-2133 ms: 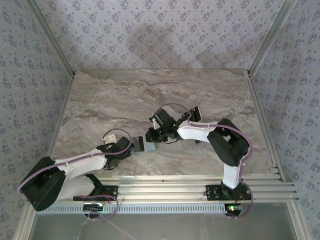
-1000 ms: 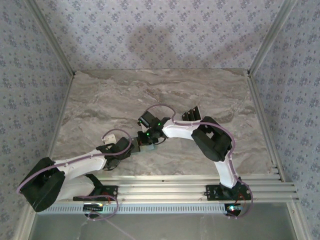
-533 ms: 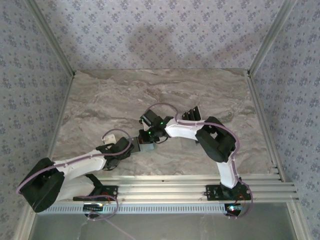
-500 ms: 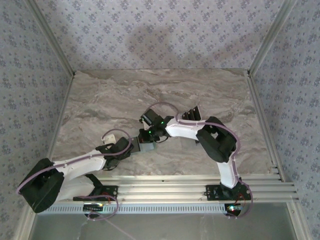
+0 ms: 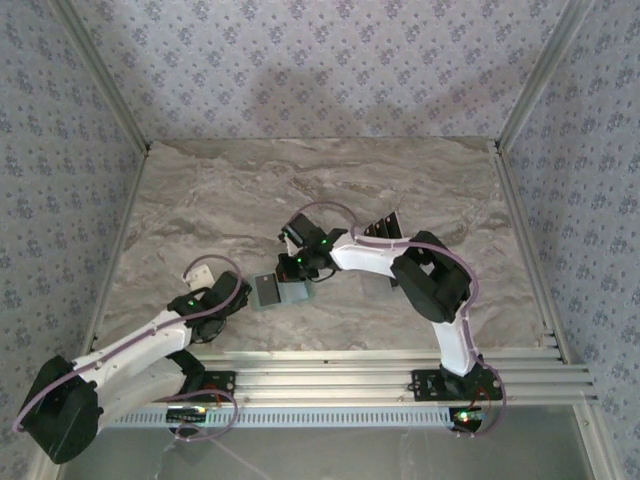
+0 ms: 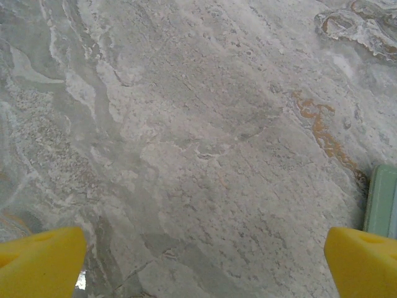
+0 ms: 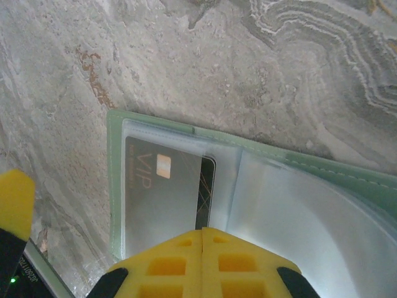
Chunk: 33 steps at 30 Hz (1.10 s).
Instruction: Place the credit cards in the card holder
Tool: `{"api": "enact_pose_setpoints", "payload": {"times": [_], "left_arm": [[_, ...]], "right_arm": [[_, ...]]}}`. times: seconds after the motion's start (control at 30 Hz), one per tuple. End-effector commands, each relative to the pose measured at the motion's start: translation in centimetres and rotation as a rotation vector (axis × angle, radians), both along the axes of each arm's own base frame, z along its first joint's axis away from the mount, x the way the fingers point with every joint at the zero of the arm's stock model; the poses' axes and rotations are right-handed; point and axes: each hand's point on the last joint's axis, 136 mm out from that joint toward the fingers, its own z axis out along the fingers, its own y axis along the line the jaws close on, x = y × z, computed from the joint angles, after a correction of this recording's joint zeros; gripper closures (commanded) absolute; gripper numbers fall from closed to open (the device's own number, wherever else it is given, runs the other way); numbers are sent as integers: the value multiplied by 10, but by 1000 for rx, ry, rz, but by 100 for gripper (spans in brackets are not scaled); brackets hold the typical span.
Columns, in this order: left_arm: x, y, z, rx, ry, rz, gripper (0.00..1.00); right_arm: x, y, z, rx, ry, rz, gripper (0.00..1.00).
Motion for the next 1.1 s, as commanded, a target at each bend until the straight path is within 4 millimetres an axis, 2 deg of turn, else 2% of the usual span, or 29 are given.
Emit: {"api": "enact_pose_setpoints", "payload": {"times": [0.0, 0.13, 0.27, 0.4, 0.5, 0.63, 0.83, 1.07], "left_arm": [[-1, 2, -4, 19, 17, 1, 1], [2, -6, -6, 8, 34, -32, 1], [7, -14, -4, -5, 33, -66, 1], [13, -28, -2, -39, 34, -120, 1], [17, -39, -3, -66, 40, -155, 1], [23, -52, -1, -74, 44, -186, 1], [29, -65, 9, -65, 27, -218, 1], [30, -73, 10, -62, 29, -235, 1]], "right_arm": [[-6, 7, -7, -17, 15, 36, 98], [-9, 12, -5, -8, 16, 49, 98], [-6, 7, 18, 17, -15, 39, 97], [1, -13, 36, -23, -86, 38, 84], [6, -31, 35, -88, -117, 42, 73], [12, -43, 32, -134, -129, 55, 70], [16, -43, 28, -157, -132, 84, 68], [17, -40, 23, -164, -127, 98, 68]]}}
